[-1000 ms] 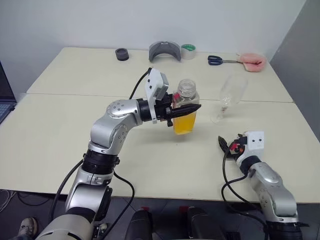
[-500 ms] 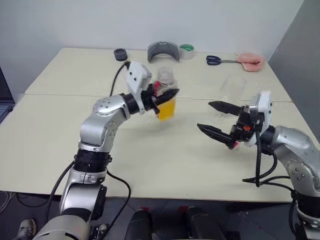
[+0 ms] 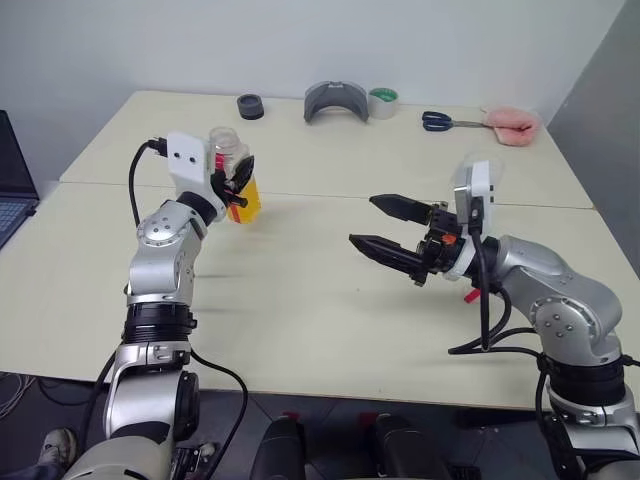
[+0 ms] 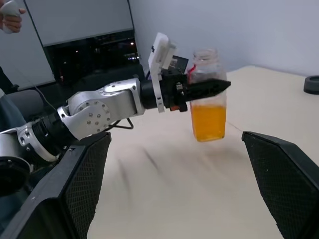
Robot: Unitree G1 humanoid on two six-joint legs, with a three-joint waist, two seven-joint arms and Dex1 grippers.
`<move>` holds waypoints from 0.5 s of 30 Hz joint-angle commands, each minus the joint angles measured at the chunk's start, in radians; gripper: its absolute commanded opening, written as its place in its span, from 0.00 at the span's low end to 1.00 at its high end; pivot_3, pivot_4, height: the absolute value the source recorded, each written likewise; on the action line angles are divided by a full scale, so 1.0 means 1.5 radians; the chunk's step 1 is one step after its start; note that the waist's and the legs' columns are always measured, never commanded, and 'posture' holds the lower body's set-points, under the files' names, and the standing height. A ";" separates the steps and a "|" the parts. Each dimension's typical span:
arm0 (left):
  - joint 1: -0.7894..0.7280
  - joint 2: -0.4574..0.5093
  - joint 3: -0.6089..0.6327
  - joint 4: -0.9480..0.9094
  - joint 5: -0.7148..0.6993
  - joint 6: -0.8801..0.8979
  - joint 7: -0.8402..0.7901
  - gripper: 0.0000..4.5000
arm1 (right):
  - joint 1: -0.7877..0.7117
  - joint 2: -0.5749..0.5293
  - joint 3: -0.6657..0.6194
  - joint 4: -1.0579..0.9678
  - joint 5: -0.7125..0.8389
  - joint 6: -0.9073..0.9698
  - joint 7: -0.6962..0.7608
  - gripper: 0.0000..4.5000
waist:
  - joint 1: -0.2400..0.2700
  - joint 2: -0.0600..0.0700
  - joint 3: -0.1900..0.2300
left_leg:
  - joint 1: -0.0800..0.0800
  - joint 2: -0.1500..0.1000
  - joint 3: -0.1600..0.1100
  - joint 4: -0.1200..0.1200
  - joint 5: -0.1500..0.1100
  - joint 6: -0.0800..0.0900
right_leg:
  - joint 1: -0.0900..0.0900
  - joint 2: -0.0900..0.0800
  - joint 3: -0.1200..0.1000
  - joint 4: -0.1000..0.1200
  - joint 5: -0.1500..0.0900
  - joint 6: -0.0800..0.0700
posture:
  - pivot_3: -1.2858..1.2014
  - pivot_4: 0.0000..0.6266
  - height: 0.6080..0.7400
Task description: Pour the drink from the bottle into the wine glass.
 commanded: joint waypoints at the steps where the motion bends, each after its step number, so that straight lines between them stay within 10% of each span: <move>1: 0.000 -0.007 0.021 0.028 -0.005 -0.065 0.009 0.39 | 0.007 0.012 0.001 -0.009 -0.014 -0.032 0.007 1.00 | 0.000 0.000 0.000 | 0.000 0.000 0.000 0.000 0.000 0.000 | 0.000 0.000 0.000 0.000 0.000 0.000 | 0.52 0.24 1.00; 11: 0.027 -0.003 0.024 0.109 0.009 -0.121 0.019 0.39 | -0.006 0.019 0.004 -0.022 -0.017 -0.029 -0.018 1.00 | -0.001 0.000 0.000 | 0.000 0.000 0.000 0.000 0.000 0.000 | 0.000 0.000 0.000 0.000 0.000 0.000 | 0.52 0.24 1.00; 15: 0.029 -0.002 0.026 0.113 0.002 -0.114 0.012 0.65 | -0.022 0.021 0.007 -0.023 -0.016 -0.020 -0.031 1.00 | -0.001 0.000 0.000 | 0.000 0.000 0.000 0.000 0.000 0.000 | 0.000 0.000 0.000 0.001 0.000 0.000 | 0.52 0.24 1.00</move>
